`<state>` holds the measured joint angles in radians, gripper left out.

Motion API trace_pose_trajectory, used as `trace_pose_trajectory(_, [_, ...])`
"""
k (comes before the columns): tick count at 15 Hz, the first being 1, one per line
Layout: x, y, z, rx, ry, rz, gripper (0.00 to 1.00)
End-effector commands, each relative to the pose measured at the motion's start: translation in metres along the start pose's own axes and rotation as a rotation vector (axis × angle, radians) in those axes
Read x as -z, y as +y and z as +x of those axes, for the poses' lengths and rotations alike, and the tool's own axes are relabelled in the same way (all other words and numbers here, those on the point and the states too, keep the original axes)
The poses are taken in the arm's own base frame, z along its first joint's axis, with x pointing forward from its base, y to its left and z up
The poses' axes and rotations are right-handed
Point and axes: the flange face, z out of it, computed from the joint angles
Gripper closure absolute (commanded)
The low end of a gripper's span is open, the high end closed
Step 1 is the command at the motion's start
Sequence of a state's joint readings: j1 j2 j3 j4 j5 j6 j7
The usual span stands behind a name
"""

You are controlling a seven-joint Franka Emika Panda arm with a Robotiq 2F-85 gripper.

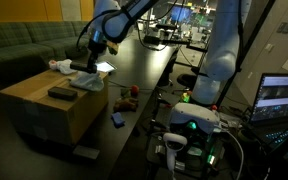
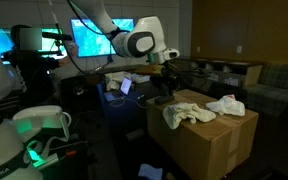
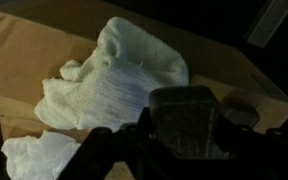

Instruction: Switch all the objects from the box and the table

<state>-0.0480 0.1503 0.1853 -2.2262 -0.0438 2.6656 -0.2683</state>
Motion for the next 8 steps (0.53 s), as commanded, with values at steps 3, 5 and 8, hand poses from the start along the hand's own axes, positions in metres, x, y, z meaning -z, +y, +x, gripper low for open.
trace_pose_trajectory(3, [-0.033,0.030,0.068,0.029,-0.010,-0.019,0.67])
trace_pose_trajectory(5, [-0.044,0.035,0.084,0.031,-0.003,-0.018,0.67])
trace_pose_trajectory(8, [-0.061,0.041,0.107,0.029,0.014,-0.009,0.67])
